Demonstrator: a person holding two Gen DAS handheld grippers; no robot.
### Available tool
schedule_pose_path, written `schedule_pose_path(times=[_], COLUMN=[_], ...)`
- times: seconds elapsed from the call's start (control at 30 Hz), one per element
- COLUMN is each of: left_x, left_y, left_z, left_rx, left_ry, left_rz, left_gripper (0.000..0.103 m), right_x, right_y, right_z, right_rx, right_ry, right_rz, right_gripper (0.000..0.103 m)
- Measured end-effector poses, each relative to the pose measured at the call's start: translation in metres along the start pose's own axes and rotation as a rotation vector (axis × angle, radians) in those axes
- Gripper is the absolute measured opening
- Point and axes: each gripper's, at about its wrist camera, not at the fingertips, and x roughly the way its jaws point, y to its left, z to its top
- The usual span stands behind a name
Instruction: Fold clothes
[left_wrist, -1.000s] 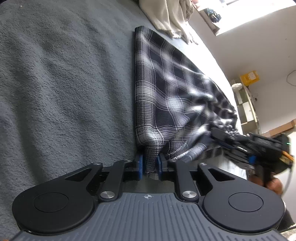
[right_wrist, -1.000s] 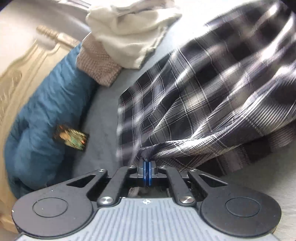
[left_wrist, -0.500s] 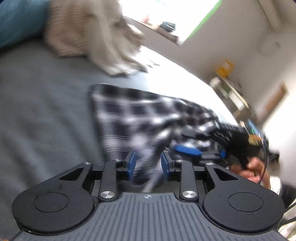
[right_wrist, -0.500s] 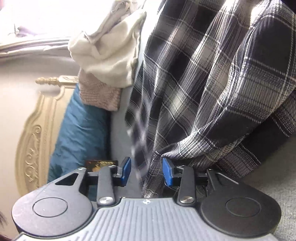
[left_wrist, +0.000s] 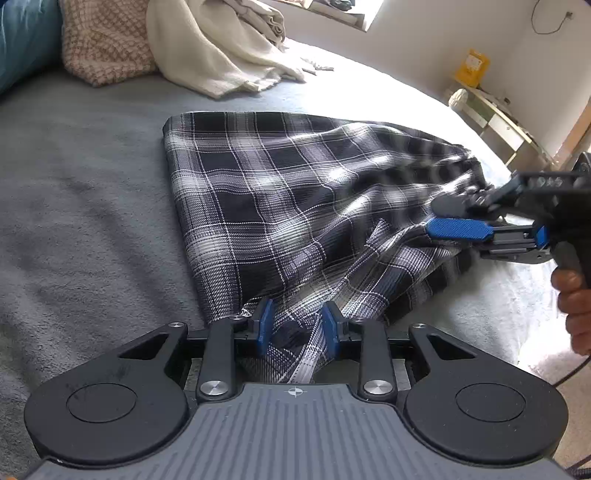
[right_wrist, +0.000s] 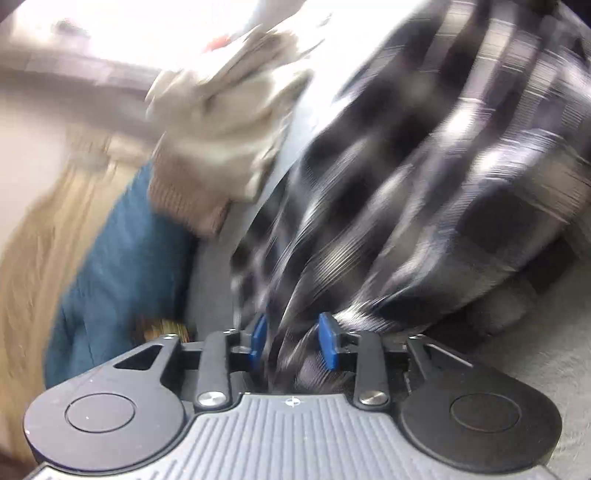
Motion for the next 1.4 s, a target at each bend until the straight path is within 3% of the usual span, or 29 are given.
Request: schedule_pose_path(times=[0.07, 0.13, 0.23, 0.33, 0.43, 0.63, 0.73, 0.87, 0.93, 1.03, 1.1, 1.2, 1.27, 1.4], left_x=[-0.001, 0.001, 0.002, 0.003, 0.004, 0.004, 0.004, 0.004, 0.004, 0.005, 0.005, 0.004, 0.002, -0.003], left_y=[0.002, 0.003, 0.004, 0.006, 0.009, 0.012, 0.013, 0.016, 0.017, 0.019, 0.02, 0.019, 0.018, 0.015], left_z=[0.0, 0.0, -0.001, -0.001, 0.0, 0.0, 0.0, 0.001, 0.0, 0.0, 0.0, 0.001, 0.003, 0.006], left_rx=[-0.012, -0.024, -0.026, -0.037, -0.052, -0.077, -0.087, -0.104, -0.108, -0.12, -0.13, -0.13, -0.126, -0.119], left_ry=[0.001, 0.002, 0.002, 0.004, 0.009, 0.017, 0.016, 0.015, 0.014, 0.012, 0.012, 0.014, 0.012, 0.002], left_rz=[-0.005, -0.009, -0.013, -0.024, -0.037, -0.048, -0.053, -0.064, -0.069, -0.076, -0.078, -0.074, -0.069, -0.051], left_gripper=[0.03, 0.03, 0.03, 0.03, 0.03, 0.03, 0.03, 0.03, 0.03, 0.03, 0.03, 0.03, 0.03, 0.03], right_x=[-0.002, -0.005, -0.026, -0.046, -0.05, -0.005, 0.031, 0.038, 0.025, 0.018, 0.028, 0.053, 0.045, 0.041], right_y=[0.003, 0.006, -0.019, -0.017, -0.003, 0.052, 0.052, 0.021, 0.025, 0.037, 0.037, 0.029, 0.021, 0.027], right_z=[0.001, 0.003, 0.013, 0.019, 0.017, -0.008, -0.015, 0.002, 0.003, 0.006, 0.004, -0.005, -0.009, -0.007], right_rx=[-0.051, -0.103, 0.025, 0.027, -0.062, -0.38, -0.452, -0.246, -0.271, -0.327, -0.355, -0.369, -0.316, -0.341], right_ry=[-0.016, -0.031, -0.136, -0.229, -0.192, 0.043, 0.082, 0.092, 0.058, 0.028, 0.047, 0.111, 0.1, 0.096], right_rz=[-0.059, -0.117, -0.128, -0.173, -0.109, 0.071, -0.046, 0.008, 0.029, 0.139, 0.125, 0.012, 0.034, 0.027], right_gripper=[0.024, 0.0, 0.0, 0.001, 0.001, 0.001, 0.0, 0.0, 0.002, 0.002, 0.002, 0.0, 0.0, 0.0])
